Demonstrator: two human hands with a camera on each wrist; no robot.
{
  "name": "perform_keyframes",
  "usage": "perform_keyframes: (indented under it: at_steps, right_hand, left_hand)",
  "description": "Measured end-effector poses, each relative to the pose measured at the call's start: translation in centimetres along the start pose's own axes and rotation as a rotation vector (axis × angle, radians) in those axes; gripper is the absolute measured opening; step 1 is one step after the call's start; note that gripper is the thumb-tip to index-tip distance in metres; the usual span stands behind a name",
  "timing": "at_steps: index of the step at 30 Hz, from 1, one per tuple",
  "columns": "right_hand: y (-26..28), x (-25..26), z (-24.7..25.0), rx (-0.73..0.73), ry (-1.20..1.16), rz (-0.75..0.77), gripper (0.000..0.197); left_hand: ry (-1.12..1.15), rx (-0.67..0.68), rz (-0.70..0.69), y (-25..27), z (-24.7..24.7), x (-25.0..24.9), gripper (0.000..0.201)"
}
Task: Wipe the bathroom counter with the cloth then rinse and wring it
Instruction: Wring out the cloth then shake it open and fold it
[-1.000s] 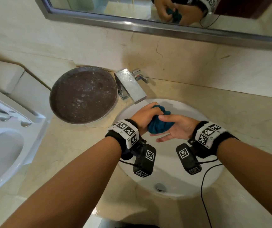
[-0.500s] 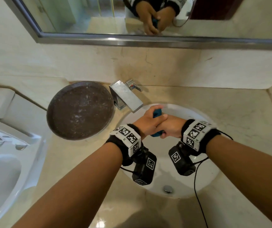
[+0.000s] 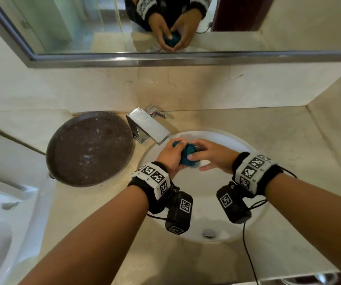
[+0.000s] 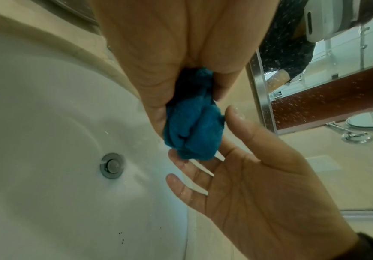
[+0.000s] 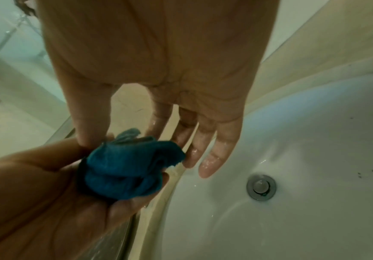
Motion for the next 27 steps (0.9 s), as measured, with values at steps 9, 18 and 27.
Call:
perform_keyframes:
  at_steps: [9,18,27]
  right_hand:
    - [0.3,-1.1,0.4,-0.005,-0.309,-0.035,0.053]
    - [0.2,0.7,-2.8,0.229,-0.41,0.018,0.051]
    - [-0.7,0.1,-2.5,0.103,-0.219,0.019,0.043]
  left_hand:
    - [0.09,0.185,-0.061,1.3,-3.2,-2.2,0.022]
    - [0.01,0.34,-0.104,1.6,-4.3,-3.6,0.014]
    - [-0.183,0.255,-0.126,0.9,-3.9,-3.5,0.021]
Point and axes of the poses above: each hand's wrist, its own y-axis away from the middle knuckle, its own z-axis out of the back of the hand, x = y × z, the point moved 10 cm from there along -y, towards the middle knuckle, and after that the axes turned 9 degrees about -z, right-handed, at the moved point
